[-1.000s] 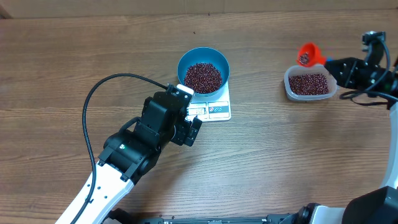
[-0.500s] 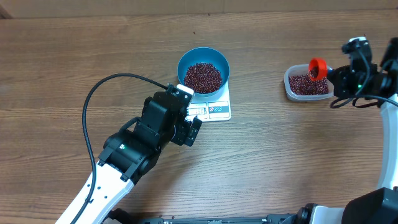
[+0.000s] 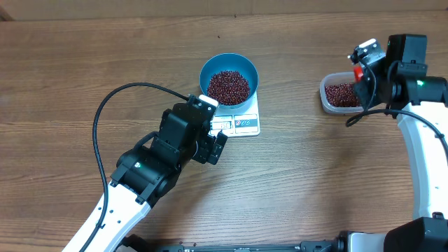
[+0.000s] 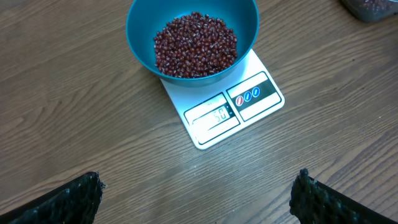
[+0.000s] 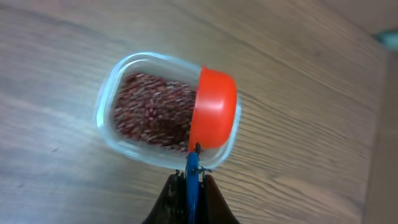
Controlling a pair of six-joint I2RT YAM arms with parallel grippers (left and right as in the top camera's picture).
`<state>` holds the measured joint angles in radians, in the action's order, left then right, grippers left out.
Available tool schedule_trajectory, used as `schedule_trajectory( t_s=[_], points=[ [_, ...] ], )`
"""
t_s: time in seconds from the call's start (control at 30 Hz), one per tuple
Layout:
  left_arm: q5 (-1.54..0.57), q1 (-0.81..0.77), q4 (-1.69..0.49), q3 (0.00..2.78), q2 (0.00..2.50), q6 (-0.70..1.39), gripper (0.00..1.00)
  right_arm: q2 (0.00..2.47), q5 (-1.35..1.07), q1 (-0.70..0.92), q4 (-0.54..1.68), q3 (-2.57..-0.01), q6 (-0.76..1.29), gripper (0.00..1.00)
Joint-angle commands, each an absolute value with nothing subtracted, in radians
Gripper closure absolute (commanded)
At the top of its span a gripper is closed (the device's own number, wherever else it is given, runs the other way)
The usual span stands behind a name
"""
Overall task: Scoop item into bowl and weigh 150g on scale
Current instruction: 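Lower the red scoop into the bean tub and open the right gripper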
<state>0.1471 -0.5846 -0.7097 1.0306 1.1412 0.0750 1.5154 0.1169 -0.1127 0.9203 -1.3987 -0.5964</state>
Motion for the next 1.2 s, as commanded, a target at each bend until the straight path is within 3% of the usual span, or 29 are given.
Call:
schedule_trajectory(
  t_s=[0.0, 0.13, 0.33, 0.8, 0.9, 0.97, 1.17],
  points=[
    [0.157, -0.582, -0.708, 1.03, 1.145, 0.078, 0.01, 1.482, 0.155, -0.126, 0.894, -1.409, -0.413, 0.96],
    [0.157, -0.582, -0.708, 1.03, 1.145, 0.078, 0.0, 1.486, 0.018, -0.157, 0.899, -1.407, -0.167, 0.96],
    [0.157, -0.582, -0.708, 1.03, 1.145, 0.078, 0.01, 1.519, -0.152, -0.21, 0.936, -1.407, 0.02, 0.96],
    [0.157, -0.582, -0.708, 1.03, 1.145, 0.078, 0.0, 1.697, -0.188, -0.216, 0.877, -1.347, 0.142, 0.95],
    [0.157, -0.582, -0.708, 1.03, 1.145, 0.078, 0.0, 1.715, -0.182, -0.216, 0.881, -1.347, 0.141, 0.72],
    [0.157, -0.582, -0.708, 1.03, 1.145, 0.078, 0.01, 1.717, -0.174, -0.217, 0.888, -1.347, 0.137, 0.4],
    [0.157, -0.582, -0.708, 1.03, 1.145, 0.078, 0.01, 1.717, -0.165, -0.218, 0.914, -1.348, 0.123, 0.12]
  ],
)
